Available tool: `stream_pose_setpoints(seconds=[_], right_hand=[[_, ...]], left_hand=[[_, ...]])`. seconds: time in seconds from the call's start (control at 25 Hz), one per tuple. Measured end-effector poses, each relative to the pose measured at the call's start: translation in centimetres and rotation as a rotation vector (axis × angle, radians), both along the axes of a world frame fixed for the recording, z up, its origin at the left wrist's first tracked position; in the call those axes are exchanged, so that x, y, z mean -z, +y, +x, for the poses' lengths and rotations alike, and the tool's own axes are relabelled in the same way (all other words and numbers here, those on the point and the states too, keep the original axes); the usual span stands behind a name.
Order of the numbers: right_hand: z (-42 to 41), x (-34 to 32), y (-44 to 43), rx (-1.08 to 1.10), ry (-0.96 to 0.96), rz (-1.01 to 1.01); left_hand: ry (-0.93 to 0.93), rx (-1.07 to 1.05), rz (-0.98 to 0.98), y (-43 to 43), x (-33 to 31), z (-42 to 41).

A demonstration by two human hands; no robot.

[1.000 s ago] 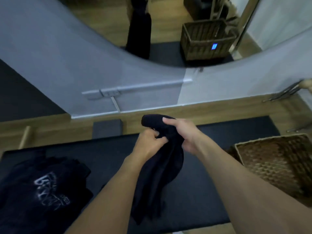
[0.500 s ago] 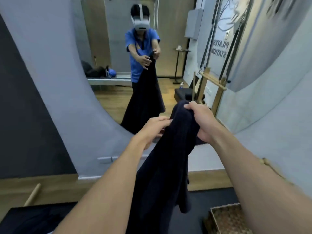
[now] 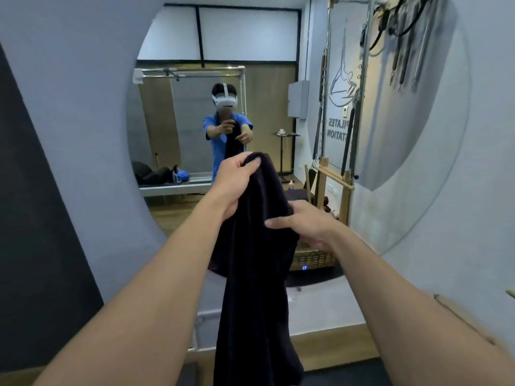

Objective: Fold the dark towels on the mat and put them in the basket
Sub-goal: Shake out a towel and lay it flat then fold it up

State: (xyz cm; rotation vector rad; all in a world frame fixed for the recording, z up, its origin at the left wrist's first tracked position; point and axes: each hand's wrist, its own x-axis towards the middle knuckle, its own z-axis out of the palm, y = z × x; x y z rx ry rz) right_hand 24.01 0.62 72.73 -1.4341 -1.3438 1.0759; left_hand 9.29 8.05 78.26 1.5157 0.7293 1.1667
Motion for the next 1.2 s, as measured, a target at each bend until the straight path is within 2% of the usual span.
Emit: stream_pose_setpoints(seconds=[0.12,0.32,0.4,0.52,0.6,0.72,0.8,0.88,0.96,1.0,1.04,1.12,1.2], right_hand=[[-1.2,3.3,-0.3,-0.037,-0.007,-0.122],[-2.6,6.3,-1.3,0.049,0.209,-0.004],[-0.7,5.4,-1.0,0.048,0.092,0.015],[2.1,4.5,-0.4,-0.034,-0.194,-0.097],[3.0,4.4,0.3,0.051,-0.269,-0.105],[2.9,3.1,2.4,0.215,-0.304,0.077],[2.7,0.5,3.9,0.266,-0.352,0.2],[2.7,-2.5,5.0,0.306,-0.396,0.287],[2.8,-5.0,5.8,0.34,-0.474,0.344],[2.8,-5.8,6.1,0.349,-0.52,0.363],[2.7,-6.4,6.4,0.349,-0.562,0.382],[2.3,-7.2,6.4,0.317,-0.598,0.433],[2.1,-8.1,5.8,0.226,-0.563,0.457]], left_hand=[[-0.14,-0.131,-0.025,0.3,-3.4,-0.4],[-0.139,-0.395,0.032,2.2,-5.6,-5.3],[-0.157,-0.542,0.02,3.6,-5.8,-9.0],[-0.255,-0.678,-0.037,5.3,-5.7,-14.4],[-0.2,-0.723,-0.051,5.7,-4.8,-16.5],[-0.002,-0.701,0.015,4.7,-3.2,-18.1],[0.223,-0.566,0.113,3.1,-3.1,-18.8],[0.638,-0.377,0.234,1.9,-3.5,-19.3],[1.137,-0.252,0.357,1.2,-3.5,-18.7],[1.364,-0.265,0.441,1.0,-3.0,-18.3],[1.513,-0.342,0.56,1.3,-2.3,-18.0],[1.574,-0.558,0.758,1.9,-1.5,-17.8],[1.515,-0.722,0.746,2.2,-1.1,-18.2]])
